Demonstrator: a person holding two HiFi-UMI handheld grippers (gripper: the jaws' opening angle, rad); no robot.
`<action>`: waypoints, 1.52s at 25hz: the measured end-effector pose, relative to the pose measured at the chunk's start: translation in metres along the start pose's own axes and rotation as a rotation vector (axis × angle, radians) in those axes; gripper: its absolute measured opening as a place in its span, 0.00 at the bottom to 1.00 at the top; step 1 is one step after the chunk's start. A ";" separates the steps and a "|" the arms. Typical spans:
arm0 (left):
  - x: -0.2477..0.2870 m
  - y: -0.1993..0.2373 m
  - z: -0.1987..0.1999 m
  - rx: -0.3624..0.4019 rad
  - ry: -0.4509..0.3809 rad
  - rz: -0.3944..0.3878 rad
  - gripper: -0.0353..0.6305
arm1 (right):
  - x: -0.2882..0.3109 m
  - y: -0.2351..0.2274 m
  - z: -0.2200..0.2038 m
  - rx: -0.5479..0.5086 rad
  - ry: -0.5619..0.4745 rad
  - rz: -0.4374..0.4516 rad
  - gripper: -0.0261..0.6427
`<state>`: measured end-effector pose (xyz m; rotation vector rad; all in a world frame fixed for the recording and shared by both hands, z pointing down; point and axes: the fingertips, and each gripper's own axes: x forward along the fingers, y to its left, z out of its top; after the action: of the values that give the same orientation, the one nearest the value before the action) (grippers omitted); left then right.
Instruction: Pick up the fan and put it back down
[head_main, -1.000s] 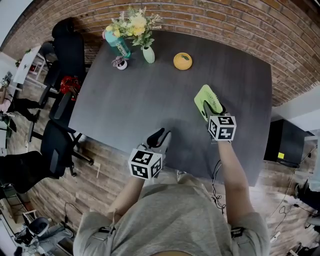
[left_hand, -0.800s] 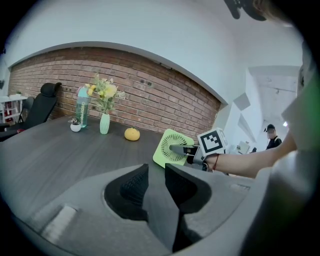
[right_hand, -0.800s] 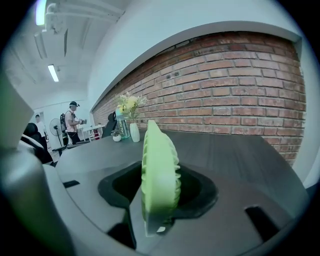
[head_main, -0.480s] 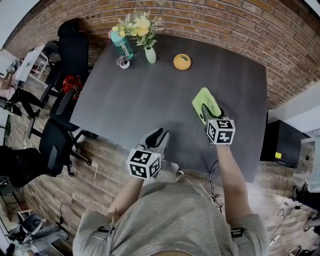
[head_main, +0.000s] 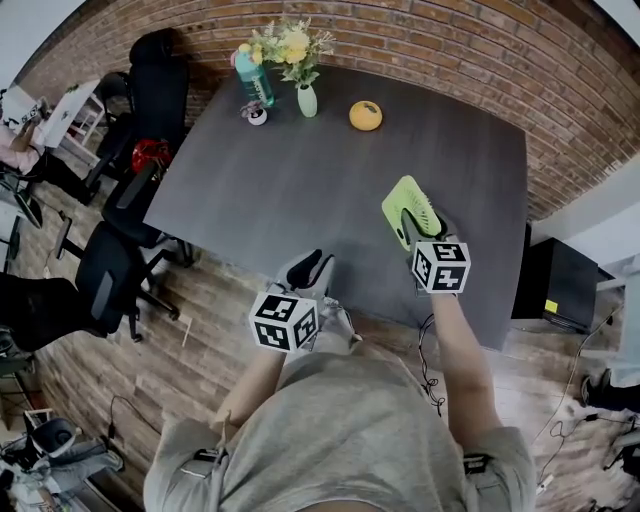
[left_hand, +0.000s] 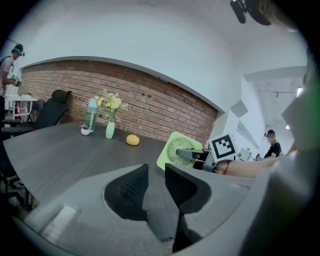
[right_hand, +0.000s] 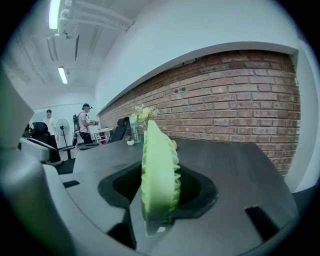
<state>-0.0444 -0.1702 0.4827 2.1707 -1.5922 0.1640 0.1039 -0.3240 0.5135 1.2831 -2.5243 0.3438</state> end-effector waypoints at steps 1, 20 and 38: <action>-0.004 -0.003 -0.001 -0.002 -0.005 0.004 0.21 | -0.005 0.002 -0.001 -0.007 -0.002 0.003 0.33; -0.059 -0.012 -0.017 -0.035 -0.072 0.089 0.21 | -0.038 0.056 0.000 -0.059 -0.026 0.110 0.33; -0.075 0.083 0.011 -0.051 -0.075 0.133 0.21 | 0.047 0.139 0.013 -0.069 0.009 0.172 0.33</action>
<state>-0.1485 -0.1291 0.4697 2.0554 -1.7641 0.0821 -0.0383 -0.2836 0.5070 1.0402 -2.6213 0.2960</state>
